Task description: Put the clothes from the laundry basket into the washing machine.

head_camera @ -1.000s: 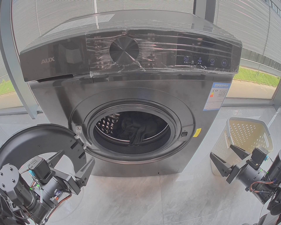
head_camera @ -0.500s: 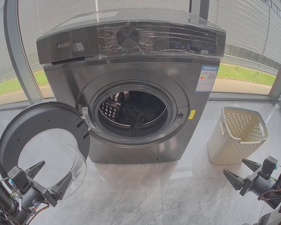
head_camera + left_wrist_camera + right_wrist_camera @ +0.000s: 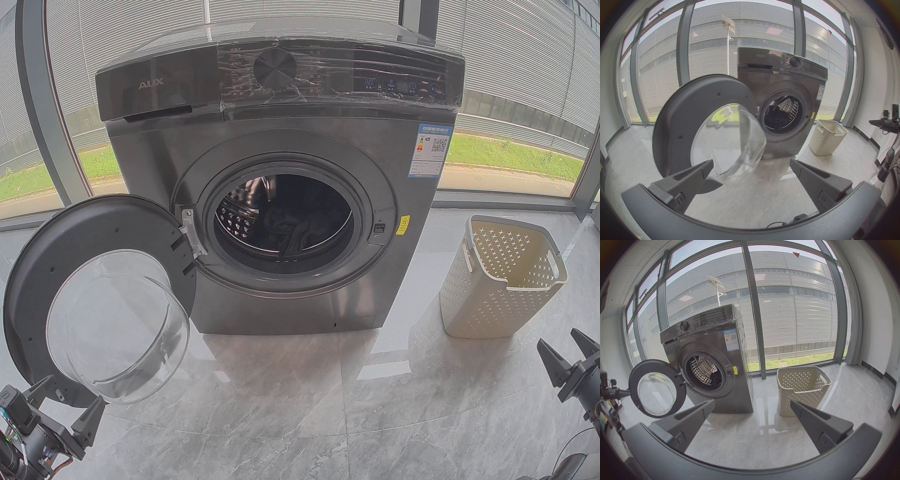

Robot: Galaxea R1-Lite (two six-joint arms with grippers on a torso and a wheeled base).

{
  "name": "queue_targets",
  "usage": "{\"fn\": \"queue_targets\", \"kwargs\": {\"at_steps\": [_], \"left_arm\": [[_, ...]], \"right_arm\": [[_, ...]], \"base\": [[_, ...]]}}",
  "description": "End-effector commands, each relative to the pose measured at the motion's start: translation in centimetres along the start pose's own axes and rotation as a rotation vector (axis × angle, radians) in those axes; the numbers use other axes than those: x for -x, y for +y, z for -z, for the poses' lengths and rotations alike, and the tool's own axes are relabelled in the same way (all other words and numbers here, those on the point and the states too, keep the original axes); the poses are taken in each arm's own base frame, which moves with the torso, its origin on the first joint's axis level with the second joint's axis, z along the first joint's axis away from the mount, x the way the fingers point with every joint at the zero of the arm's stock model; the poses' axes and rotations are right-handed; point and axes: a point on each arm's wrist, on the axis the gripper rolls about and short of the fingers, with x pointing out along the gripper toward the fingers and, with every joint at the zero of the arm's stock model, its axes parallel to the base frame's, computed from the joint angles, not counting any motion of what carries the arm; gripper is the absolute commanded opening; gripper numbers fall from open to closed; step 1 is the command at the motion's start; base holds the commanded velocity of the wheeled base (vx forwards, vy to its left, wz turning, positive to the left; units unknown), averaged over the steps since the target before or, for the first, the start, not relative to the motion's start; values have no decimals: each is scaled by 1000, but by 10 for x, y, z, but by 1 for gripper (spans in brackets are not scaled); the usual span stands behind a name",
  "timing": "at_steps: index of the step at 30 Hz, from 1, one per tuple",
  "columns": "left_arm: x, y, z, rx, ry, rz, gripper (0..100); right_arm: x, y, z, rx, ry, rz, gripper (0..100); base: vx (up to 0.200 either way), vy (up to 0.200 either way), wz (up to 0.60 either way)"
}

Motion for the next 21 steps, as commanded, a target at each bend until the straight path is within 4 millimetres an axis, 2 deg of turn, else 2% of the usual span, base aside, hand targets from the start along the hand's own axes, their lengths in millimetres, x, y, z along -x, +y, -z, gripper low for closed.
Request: {"fn": "queue_targets", "kwargs": {"at_steps": [1, 5, 8, 13, 14, 17, 21], "left_arm": [[28, 17, 12, 116, -177, -111, 100], [34, 18, 9, 147, -251, -142, 100], [40, 19, 14, 156, -276, -165, 100], [45, 18, 29, 142, -235, -187, 100], [49, 17, 37, 136, -227, -150, 100], [50, 16, 37, 140, -238, -113, 100], [50, 15, 37, 106, -237, -151, 100]], "right_arm": [[50, -18, 21, 75, -77, -15, 100], [71, -21, 39, 171, -116, -20, 100], [79, -21, 52, 200, -99, 26, 100], [83, -19, 59, 197, -93, 54, 100], [86, -18, 60, 188, -116, 39, 100], [87, -18, 60, 152, -120, 34, 100], [87, -19, 61, 113, -119, 58, 100]], "base": [[0, 0, 0], [0, 0, 0], [0, 0, 0], [0, 0, 0], [0, 0, 0], [0, 0, 0], [0, 0, 0]]}}
